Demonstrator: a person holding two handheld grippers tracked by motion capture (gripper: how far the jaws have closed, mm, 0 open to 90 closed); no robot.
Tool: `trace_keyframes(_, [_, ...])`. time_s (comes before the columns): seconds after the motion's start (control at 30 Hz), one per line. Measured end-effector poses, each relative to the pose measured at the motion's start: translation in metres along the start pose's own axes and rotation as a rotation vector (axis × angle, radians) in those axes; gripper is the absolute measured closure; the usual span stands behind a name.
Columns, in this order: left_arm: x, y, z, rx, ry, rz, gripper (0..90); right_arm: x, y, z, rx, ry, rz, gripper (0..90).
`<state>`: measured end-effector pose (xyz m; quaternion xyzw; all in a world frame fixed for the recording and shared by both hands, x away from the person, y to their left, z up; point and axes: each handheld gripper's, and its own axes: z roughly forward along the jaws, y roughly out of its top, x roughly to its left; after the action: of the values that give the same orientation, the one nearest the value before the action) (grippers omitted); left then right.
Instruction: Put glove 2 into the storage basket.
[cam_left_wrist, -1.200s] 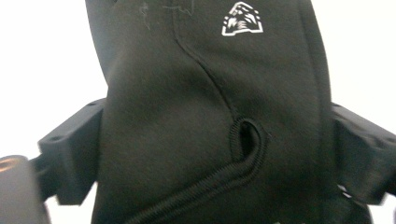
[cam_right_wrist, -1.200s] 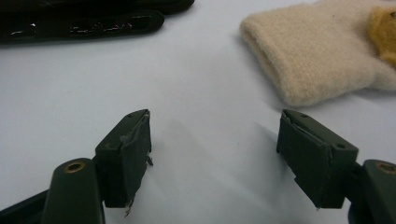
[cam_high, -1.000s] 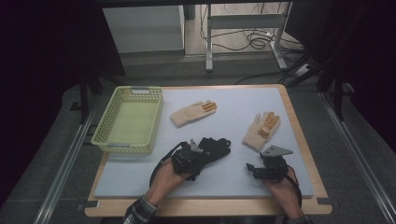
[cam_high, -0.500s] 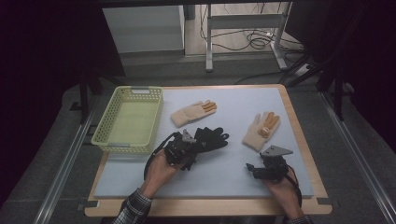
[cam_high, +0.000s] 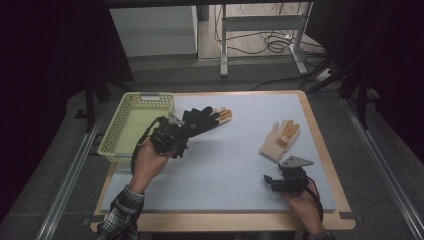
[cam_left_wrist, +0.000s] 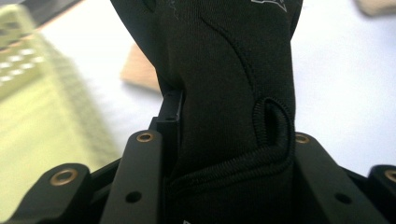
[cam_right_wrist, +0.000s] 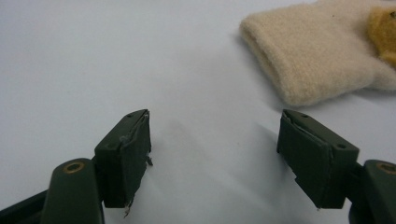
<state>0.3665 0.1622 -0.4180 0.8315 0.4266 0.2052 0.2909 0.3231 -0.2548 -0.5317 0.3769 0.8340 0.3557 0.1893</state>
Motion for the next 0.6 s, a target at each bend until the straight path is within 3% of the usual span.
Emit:
trace_keyframes(0.3, [0.062, -0.008, -0.012, 0.024, 0.094, -0.134, 64.2, 0.0, 0.0, 0.0, -0.003, 0.0, -0.001, 25.6])
trace_keyframes(0.6, [0.116, -0.026, 0.0, 0.103, 0.165, -0.26, 63.6, 0.0, 0.0, 0.0, -0.003, -0.001, -0.001, 25.5])
